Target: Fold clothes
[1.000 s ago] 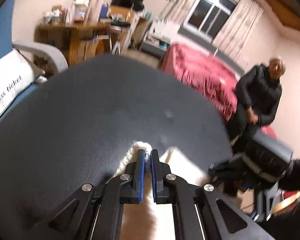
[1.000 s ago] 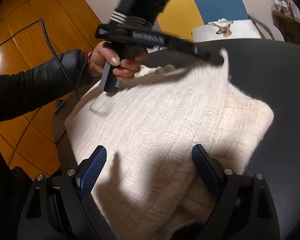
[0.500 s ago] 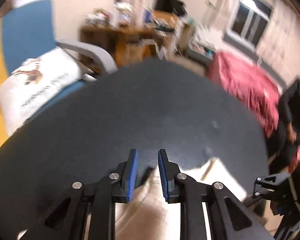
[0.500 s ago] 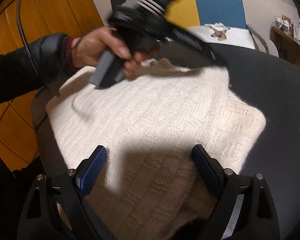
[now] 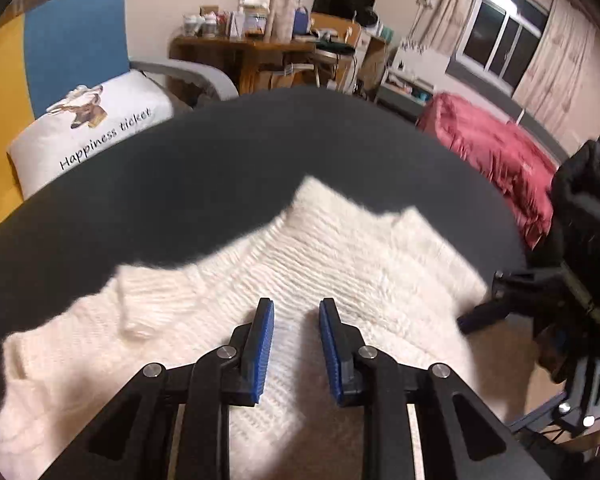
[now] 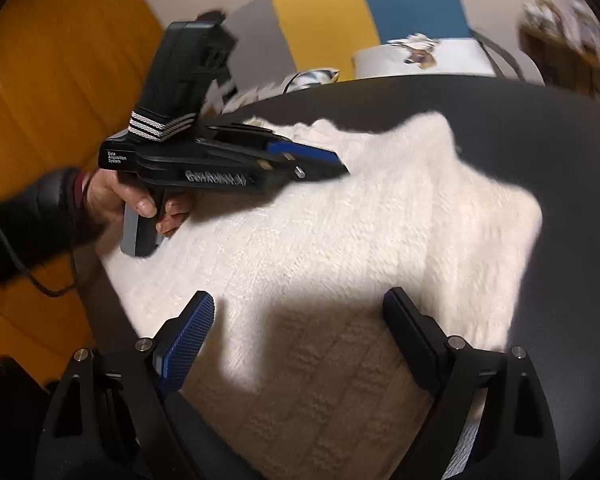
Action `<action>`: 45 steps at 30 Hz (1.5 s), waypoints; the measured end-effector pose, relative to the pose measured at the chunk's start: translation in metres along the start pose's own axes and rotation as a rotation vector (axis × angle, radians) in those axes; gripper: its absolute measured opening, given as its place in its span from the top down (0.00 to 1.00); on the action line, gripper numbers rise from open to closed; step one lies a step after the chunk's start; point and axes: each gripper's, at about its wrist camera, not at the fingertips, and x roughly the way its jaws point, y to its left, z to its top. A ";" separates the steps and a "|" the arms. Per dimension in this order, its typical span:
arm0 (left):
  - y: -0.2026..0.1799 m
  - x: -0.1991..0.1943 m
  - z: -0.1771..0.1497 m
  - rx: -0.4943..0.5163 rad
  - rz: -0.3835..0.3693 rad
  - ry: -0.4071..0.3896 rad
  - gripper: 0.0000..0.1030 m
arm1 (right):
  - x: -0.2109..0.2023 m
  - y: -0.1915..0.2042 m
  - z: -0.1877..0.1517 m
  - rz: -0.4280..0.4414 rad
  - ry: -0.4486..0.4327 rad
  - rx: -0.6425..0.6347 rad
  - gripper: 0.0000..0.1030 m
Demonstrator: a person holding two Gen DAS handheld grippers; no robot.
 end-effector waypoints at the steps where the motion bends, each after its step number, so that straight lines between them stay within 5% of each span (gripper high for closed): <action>1: 0.004 -0.009 -0.002 -0.008 -0.001 -0.010 0.77 | -0.001 0.002 0.001 -0.010 0.010 -0.010 0.13; 5: 0.028 -0.049 -0.020 -0.035 0.010 -0.056 0.77 | -0.007 0.015 0.016 -0.042 0.037 -0.037 0.13; 12: 0.070 -0.084 -0.048 0.021 0.127 -0.016 0.74 | 0.023 0.047 0.066 -0.039 0.051 -0.194 0.13; 14: 0.076 -0.082 -0.042 0.060 0.115 -0.003 0.73 | 0.044 0.040 0.077 -0.066 0.094 -0.171 0.13; 19: 0.076 -0.061 -0.023 0.107 -0.051 0.067 0.68 | 0.077 0.023 0.095 -0.133 0.134 -0.107 0.13; 24: 0.068 -0.033 -0.030 0.143 -0.070 0.154 0.66 | 0.091 0.028 0.082 -0.150 0.120 -0.134 0.02; 25: 0.069 -0.035 -0.031 0.130 -0.064 0.142 0.68 | 0.093 0.031 0.078 -0.153 0.105 -0.152 0.00; 27: 0.071 -0.039 -0.034 0.100 -0.019 0.110 0.96 | 0.095 0.035 0.071 -0.178 0.080 -0.180 0.00; 31: 0.062 -0.048 -0.037 0.128 0.094 0.044 1.00 | 0.092 0.032 0.073 -0.177 0.074 -0.154 0.01; 37: 0.060 -0.025 -0.036 0.128 0.175 0.093 1.00 | 0.088 0.041 0.080 -0.358 0.062 -0.194 0.13; 41: 0.075 -0.050 -0.029 -0.021 0.095 0.019 0.84 | 0.092 0.022 0.071 -0.332 0.029 -0.114 0.09; 45: 0.063 -0.061 -0.026 0.038 0.021 0.003 0.75 | 0.092 0.020 0.069 -0.320 0.005 -0.099 0.08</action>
